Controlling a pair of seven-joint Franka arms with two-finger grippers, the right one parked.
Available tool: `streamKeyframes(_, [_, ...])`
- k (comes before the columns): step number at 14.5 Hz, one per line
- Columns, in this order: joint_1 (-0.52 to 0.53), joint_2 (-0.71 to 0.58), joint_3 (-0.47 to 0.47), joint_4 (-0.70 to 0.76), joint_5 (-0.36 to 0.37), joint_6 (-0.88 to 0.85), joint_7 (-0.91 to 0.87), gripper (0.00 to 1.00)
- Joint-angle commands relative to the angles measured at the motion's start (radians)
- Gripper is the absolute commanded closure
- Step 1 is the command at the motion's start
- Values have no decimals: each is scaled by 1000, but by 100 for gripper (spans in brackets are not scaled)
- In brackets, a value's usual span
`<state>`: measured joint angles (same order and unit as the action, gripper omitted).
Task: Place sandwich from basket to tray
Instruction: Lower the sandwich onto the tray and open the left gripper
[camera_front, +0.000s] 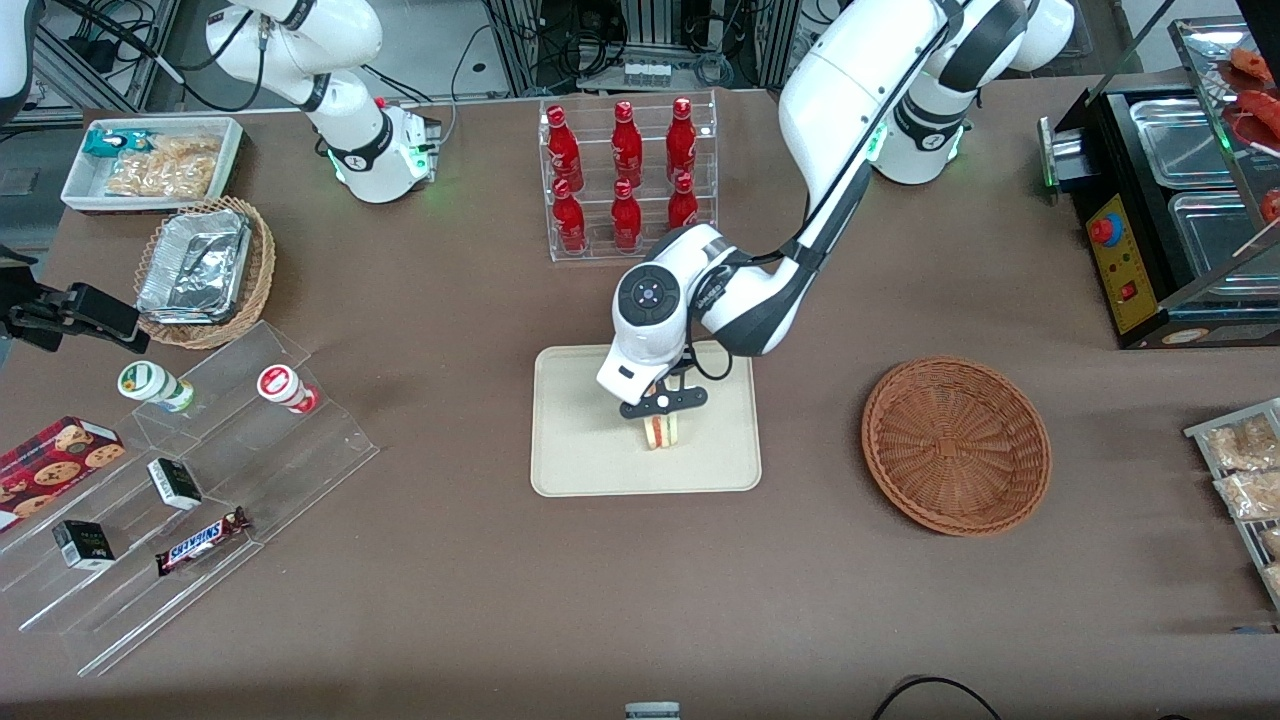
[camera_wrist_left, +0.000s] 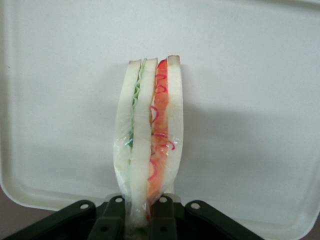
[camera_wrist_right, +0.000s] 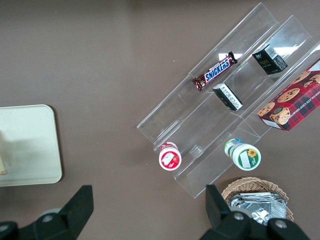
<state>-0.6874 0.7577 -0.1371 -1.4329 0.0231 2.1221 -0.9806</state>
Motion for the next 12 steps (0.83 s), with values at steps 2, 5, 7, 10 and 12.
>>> streamKeyframes(2, [-11,19,13,34,5,-2,10,0])
streamKeyframes(5, [-30,-17,19,46,20,-14,-1,0])
streamKeyframes(7, [-20,-73,25,34,20,-51,3,0])
streamKeyframes(10, [-4,-161,80,40,30,-210,3,0])
streamKeyframes(12, [2,-208,126,28,66,-258,9,0])
